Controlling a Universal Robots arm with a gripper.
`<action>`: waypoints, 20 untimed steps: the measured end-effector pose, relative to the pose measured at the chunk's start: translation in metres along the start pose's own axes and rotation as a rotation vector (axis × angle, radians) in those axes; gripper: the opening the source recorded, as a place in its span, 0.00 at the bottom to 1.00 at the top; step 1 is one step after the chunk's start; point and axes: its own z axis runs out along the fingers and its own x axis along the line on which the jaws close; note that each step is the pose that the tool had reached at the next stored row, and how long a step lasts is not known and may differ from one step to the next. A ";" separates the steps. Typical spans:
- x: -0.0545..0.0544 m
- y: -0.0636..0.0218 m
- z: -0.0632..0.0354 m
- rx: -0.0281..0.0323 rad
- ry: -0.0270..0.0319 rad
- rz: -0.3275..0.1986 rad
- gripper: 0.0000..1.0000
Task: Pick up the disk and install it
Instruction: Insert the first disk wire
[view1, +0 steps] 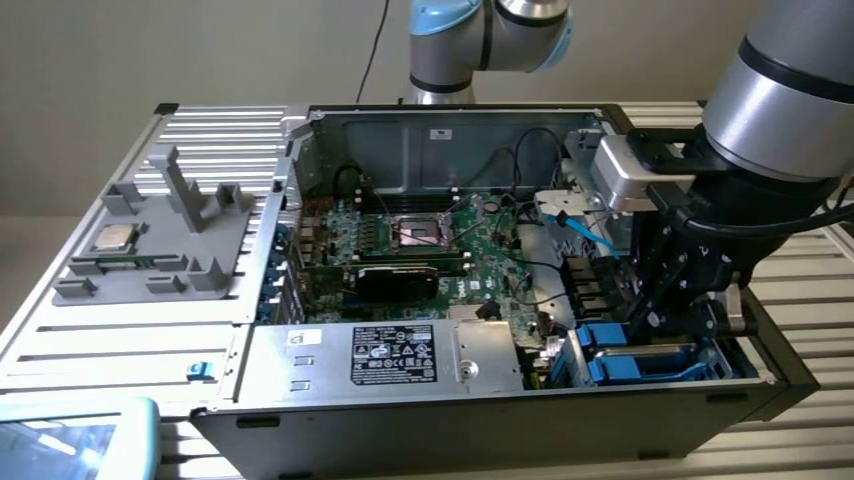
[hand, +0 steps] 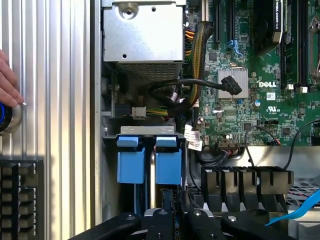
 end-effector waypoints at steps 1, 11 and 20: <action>0.000 -0.0001 0.0000 0.0002 0.0000 0.000 0.16; 0.000 -0.0006 -0.0225 0.0001 0.0019 0.000 0.24; 0.000 -0.0090 -0.0418 -0.0059 0.0023 -0.002 0.24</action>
